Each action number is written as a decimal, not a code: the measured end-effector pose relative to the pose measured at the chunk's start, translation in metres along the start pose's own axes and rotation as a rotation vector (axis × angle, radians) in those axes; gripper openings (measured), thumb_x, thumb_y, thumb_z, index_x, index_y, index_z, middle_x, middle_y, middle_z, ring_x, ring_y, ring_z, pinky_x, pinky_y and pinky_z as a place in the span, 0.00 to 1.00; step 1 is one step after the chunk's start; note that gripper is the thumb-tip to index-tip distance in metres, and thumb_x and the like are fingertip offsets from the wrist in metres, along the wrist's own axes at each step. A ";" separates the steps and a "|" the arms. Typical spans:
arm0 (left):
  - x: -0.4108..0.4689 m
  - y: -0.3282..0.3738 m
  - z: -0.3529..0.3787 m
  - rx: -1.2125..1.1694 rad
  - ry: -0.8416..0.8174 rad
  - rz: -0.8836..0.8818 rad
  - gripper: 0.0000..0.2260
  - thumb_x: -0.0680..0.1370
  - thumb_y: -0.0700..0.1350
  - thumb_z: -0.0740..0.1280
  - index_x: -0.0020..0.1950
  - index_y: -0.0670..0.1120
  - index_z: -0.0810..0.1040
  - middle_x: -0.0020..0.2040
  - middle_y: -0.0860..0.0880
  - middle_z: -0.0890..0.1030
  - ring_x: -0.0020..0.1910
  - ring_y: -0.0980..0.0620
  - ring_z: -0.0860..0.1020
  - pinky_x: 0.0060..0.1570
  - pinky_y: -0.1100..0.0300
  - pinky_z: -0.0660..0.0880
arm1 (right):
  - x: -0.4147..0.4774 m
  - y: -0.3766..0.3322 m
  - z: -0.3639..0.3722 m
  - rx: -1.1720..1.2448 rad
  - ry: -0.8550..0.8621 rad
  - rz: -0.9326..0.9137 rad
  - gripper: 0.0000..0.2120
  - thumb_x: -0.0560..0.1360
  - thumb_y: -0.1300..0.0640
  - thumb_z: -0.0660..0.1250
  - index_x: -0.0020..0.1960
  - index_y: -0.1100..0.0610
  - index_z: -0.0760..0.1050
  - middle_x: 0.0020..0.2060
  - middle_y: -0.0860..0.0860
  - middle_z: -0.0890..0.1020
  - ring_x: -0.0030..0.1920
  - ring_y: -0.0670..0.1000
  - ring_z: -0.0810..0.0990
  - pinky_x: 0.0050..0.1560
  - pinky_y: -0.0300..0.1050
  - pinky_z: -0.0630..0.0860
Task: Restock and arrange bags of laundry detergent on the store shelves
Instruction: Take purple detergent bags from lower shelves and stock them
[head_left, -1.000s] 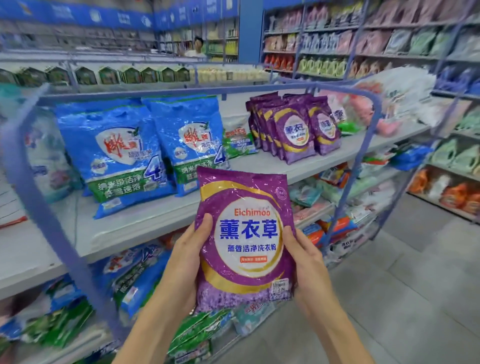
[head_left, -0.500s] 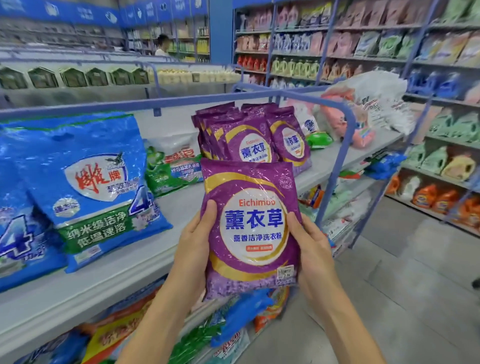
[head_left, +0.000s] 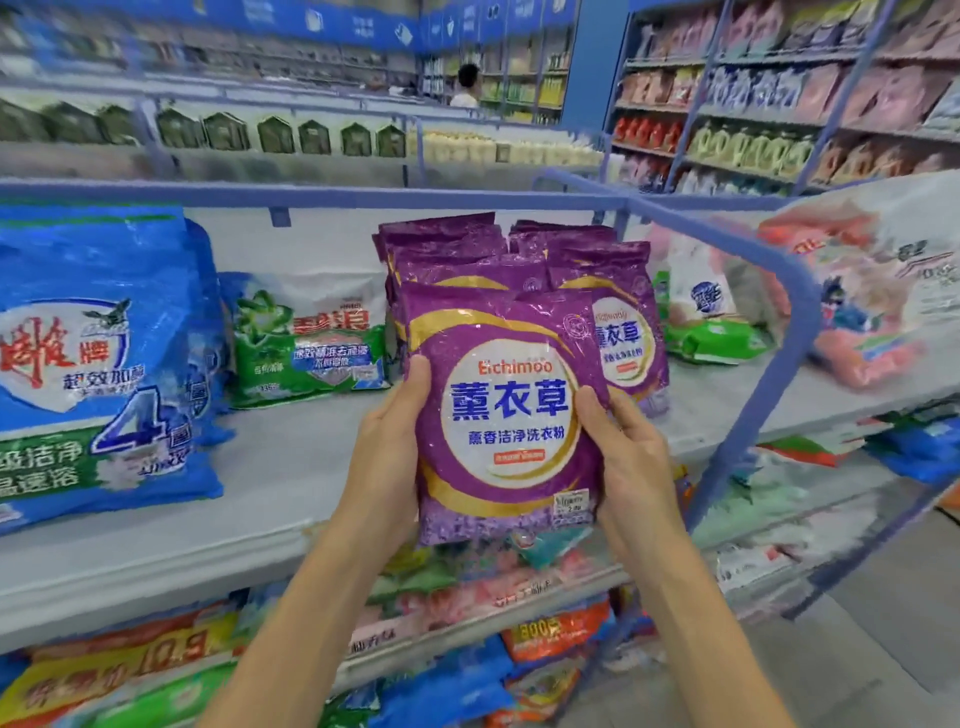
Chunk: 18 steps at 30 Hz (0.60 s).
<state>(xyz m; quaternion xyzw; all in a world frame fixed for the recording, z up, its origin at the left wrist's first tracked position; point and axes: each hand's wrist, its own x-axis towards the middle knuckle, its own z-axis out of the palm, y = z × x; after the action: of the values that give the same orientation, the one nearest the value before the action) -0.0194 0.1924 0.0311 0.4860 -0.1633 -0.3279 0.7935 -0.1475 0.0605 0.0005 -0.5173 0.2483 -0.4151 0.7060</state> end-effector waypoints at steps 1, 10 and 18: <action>0.007 0.000 0.008 0.019 0.012 0.034 0.15 0.81 0.55 0.64 0.58 0.47 0.83 0.52 0.46 0.87 0.50 0.47 0.86 0.46 0.53 0.84 | 0.012 -0.005 -0.004 0.004 -0.019 -0.009 0.26 0.72 0.48 0.75 0.67 0.55 0.79 0.59 0.54 0.85 0.62 0.56 0.83 0.67 0.60 0.76; 0.082 -0.014 0.039 0.192 0.235 0.186 0.08 0.84 0.46 0.64 0.60 0.48 0.80 0.53 0.48 0.86 0.49 0.50 0.85 0.46 0.54 0.83 | 0.104 -0.007 -0.013 -0.178 -0.132 0.017 0.17 0.80 0.61 0.69 0.67 0.49 0.73 0.58 0.44 0.81 0.53 0.33 0.82 0.57 0.41 0.81; 0.062 -0.034 0.020 0.225 0.296 0.249 0.16 0.82 0.43 0.67 0.70 0.51 0.73 0.59 0.50 0.84 0.53 0.56 0.84 0.42 0.66 0.80 | 0.094 0.000 -0.039 -0.410 -0.235 0.026 0.28 0.72 0.53 0.78 0.69 0.45 0.73 0.63 0.47 0.82 0.64 0.47 0.80 0.64 0.51 0.78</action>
<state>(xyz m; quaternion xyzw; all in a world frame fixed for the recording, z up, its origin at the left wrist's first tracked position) 0.0022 0.1257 0.0071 0.5903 -0.1393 -0.1321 0.7840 -0.1277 -0.0391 -0.0056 -0.6912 0.2503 -0.2839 0.6156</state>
